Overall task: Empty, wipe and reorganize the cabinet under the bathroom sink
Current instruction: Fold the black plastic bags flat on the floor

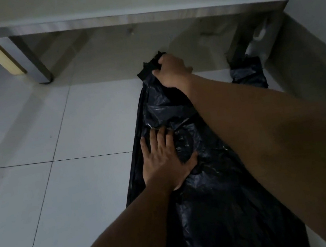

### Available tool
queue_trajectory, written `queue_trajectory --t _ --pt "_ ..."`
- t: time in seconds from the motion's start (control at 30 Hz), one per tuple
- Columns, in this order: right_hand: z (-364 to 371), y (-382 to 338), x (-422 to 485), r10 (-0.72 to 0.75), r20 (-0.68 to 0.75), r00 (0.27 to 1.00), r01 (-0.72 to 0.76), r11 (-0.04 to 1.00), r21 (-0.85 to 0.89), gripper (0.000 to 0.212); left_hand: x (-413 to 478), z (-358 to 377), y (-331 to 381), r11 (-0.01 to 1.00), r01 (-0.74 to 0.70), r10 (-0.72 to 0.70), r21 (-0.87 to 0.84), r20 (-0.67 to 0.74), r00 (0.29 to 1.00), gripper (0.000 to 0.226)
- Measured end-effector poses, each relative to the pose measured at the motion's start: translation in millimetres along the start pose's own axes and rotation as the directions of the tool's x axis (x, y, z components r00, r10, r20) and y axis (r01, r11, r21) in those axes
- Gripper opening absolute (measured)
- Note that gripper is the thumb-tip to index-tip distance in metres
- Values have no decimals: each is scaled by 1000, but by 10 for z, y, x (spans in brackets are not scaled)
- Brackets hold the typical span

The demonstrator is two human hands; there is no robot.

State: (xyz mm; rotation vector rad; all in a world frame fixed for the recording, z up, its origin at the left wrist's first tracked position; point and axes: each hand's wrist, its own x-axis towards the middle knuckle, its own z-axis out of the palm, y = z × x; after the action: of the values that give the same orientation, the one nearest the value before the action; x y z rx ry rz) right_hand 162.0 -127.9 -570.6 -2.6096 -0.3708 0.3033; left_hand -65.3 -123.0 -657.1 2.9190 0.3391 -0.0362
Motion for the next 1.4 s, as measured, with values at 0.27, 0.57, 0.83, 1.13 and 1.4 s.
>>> queue_trajectory --t 0.27,0.57,0.83,1.13,1.4 --pt "-531 -77 136 26 18 1000 -31 932 361 5 3 -6 13 1000 -13 13 -9 -4 1000 99" --pt "-583 -98 261 156 66 986 -159 723 672 34 -12 -15 12 1000 -7 7 -21 -9 1000 100" --pt "-628 384 -398 -148 -154 977 166 980 111 27 -15 -4 21 1000 -10 9 -27 -16 1000 98" --pt "-496 1400 -1413 171 401 900 -8 926 -377 42 -24 51 9 1000 -5 5 -9 -29 1000 102" --pt "-684 1590 -1408 218 554 803 -165 976 -144 52 103 -214 10 962 124 -88 -244 151 985 103"
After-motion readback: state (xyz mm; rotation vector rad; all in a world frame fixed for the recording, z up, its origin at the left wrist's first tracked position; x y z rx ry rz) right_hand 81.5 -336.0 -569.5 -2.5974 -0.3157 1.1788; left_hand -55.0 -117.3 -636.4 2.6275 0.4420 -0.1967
